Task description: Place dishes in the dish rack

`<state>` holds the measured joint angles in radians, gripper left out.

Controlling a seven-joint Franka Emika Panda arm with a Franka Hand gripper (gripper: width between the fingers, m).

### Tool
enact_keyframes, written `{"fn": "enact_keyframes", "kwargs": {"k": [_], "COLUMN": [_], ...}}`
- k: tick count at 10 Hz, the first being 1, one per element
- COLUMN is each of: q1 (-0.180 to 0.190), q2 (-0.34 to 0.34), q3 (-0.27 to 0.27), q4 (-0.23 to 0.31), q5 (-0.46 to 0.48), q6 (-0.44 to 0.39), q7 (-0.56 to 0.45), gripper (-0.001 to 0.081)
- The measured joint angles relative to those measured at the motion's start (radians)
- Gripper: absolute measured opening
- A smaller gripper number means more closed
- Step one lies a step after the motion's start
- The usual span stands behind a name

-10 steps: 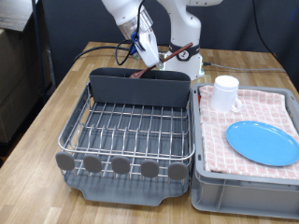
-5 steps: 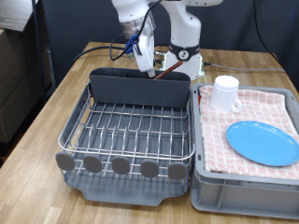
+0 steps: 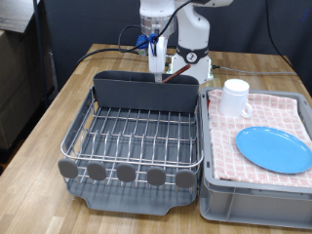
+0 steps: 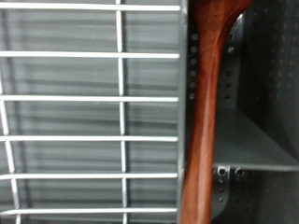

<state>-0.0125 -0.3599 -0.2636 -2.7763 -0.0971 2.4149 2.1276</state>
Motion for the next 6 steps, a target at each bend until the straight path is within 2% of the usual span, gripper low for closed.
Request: {"fn": "enact_keyframes", "kwargs": {"k": [4,6], "q1": [0.005,0.054], "q2": [-0.116,-0.120], "q3": [0.081,0.106], "q4": [0.021,0.061], "q5": [-0.019,-0.022], "q6": [-0.122,-0.167], "q7": [0.073,-0.046], "gripper": [0.0803,0.0803]}}
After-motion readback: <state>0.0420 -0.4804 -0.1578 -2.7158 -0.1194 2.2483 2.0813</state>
